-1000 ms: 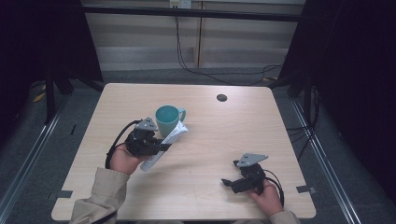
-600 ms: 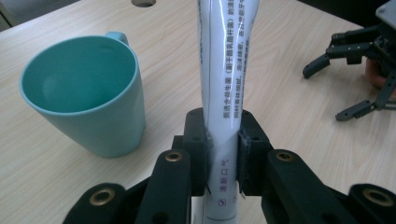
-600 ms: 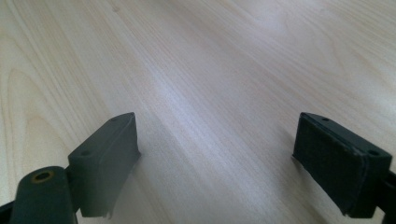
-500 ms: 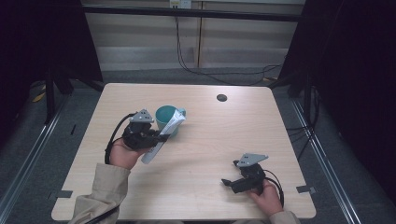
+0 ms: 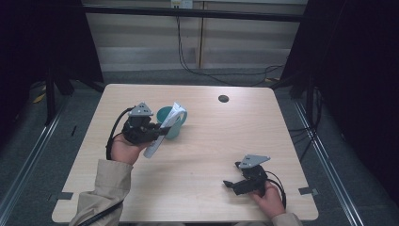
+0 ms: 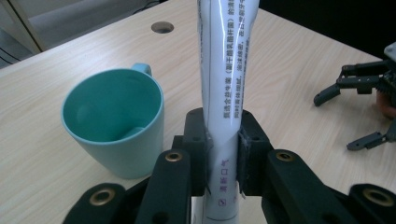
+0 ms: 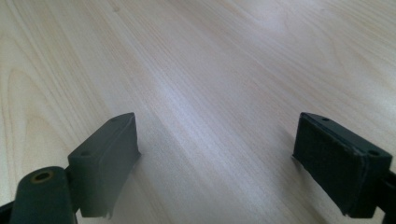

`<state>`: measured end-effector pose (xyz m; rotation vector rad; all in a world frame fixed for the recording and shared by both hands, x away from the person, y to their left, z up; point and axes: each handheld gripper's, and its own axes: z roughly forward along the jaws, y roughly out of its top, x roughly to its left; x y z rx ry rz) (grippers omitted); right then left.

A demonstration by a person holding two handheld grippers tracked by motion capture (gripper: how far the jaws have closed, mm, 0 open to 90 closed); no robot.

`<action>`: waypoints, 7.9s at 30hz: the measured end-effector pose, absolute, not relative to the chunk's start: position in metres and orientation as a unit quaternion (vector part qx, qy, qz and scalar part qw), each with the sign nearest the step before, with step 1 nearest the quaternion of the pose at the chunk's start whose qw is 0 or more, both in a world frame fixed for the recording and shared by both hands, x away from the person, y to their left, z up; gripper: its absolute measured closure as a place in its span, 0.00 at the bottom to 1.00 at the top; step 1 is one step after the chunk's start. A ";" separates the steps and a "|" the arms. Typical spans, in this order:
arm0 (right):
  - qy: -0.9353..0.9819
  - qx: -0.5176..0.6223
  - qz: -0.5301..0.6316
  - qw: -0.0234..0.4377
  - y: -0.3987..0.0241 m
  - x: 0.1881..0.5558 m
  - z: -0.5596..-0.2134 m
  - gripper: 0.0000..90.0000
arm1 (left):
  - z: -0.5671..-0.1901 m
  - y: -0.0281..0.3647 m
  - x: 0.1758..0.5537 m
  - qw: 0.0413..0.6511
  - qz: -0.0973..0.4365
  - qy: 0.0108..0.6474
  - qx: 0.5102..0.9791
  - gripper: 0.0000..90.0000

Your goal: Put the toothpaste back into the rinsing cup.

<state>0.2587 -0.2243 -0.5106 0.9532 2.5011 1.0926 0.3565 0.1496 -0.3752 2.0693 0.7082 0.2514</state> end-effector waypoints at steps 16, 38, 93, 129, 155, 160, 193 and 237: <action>0.858 0.327 0.375 0.125 -0.224 0.259 -0.511 0.14 | -0.363 0.144 0.368 0.474 0.115 0.297 0.821 0.86; 0.858 0.327 0.375 0.125 -0.224 0.259 -0.511 0.14 | -0.347 0.136 0.387 0.485 0.132 0.312 0.806 0.86; 0.858 0.327 0.376 0.126 -0.224 0.259 -0.511 0.14 | -0.350 0.103 0.440 0.498 0.171 0.348 0.775 0.86; 0.858 0.329 0.375 0.127 -0.224 0.258 -0.511 0.14 | -0.404 0.101 0.460 0.482 0.201 0.389 0.759 0.85; 0.858 0.327 0.375 0.126 -0.225 0.258 -0.511 0.14 | -0.430 0.108 0.443 0.460 0.188 0.400 0.770 0.82; 0.858 0.327 0.375 0.126 -0.225 0.258 -0.511 0.14 | -0.430 0.109 0.442 0.458 0.185 0.399 0.772 0.82; 0.858 0.327 0.375 0.126 -0.225 0.258 -0.511 0.14 | -0.424 0.110 0.439 0.432 0.190 0.400 0.786 0.57; 0.858 0.327 0.375 0.126 -0.225 0.258 -0.511 0.14 | -0.404 0.128 0.424 0.415 0.193 0.397 0.796 0.27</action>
